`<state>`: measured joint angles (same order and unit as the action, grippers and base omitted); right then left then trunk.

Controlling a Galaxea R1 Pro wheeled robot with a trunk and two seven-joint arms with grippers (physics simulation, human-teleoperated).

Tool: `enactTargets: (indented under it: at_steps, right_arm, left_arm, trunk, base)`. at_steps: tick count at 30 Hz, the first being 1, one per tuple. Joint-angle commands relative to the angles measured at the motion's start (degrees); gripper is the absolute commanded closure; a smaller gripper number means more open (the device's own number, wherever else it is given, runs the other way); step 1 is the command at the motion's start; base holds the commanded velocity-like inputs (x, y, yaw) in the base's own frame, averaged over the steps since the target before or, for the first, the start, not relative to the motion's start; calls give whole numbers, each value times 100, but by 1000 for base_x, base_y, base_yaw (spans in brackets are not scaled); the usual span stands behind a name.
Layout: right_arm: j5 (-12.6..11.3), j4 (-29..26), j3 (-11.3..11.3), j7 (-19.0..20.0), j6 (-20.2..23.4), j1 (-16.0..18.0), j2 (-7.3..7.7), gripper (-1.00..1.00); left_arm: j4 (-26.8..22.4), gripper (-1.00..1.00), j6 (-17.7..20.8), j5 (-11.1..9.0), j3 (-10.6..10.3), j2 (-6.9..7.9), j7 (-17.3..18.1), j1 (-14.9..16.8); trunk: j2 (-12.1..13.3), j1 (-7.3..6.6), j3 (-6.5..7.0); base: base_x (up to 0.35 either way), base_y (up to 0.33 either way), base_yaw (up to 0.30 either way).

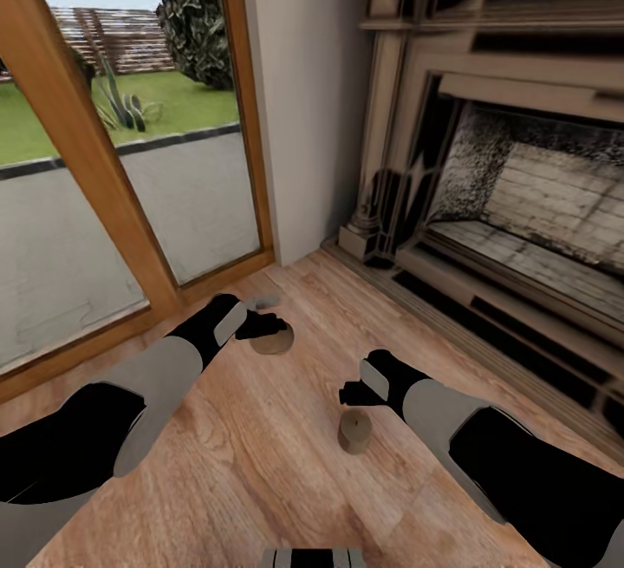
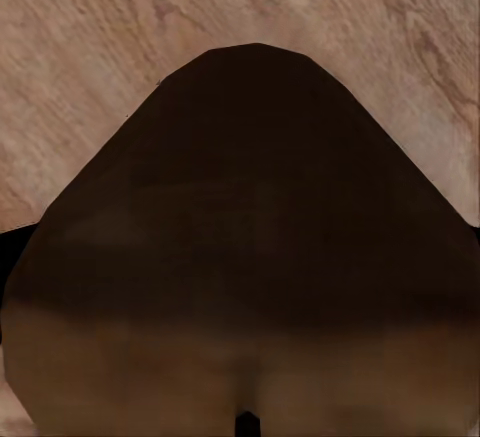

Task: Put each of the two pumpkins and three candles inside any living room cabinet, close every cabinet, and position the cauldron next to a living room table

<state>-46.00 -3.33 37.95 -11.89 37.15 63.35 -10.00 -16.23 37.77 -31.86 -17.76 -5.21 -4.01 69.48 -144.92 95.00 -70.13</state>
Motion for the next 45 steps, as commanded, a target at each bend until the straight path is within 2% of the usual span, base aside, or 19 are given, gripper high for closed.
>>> enactTargets:
  at_steps: [1,19,45]
  right_arm:
    - [-59,-10,30,-44,21,2,0,-100]
    - [-51,-11,39,-41,14,-74,0,-100]
    - [-24,-17,46,240,3,-86,0,-100]
  left_arm:
    - [-12,100,19,-62,-35,3,-41,4]
    - [-20,100,20,-66,-35,3,-39,4]
    - [-19,100,11,-66,-33,-17,-37,4]
  trunk:
    - [-4,0,-37]
    - [-28,47,-603]
    - [-28,47,-622]
  base:
    - [0,0,0]
    - [0,0,0]
    - [40,0,0]
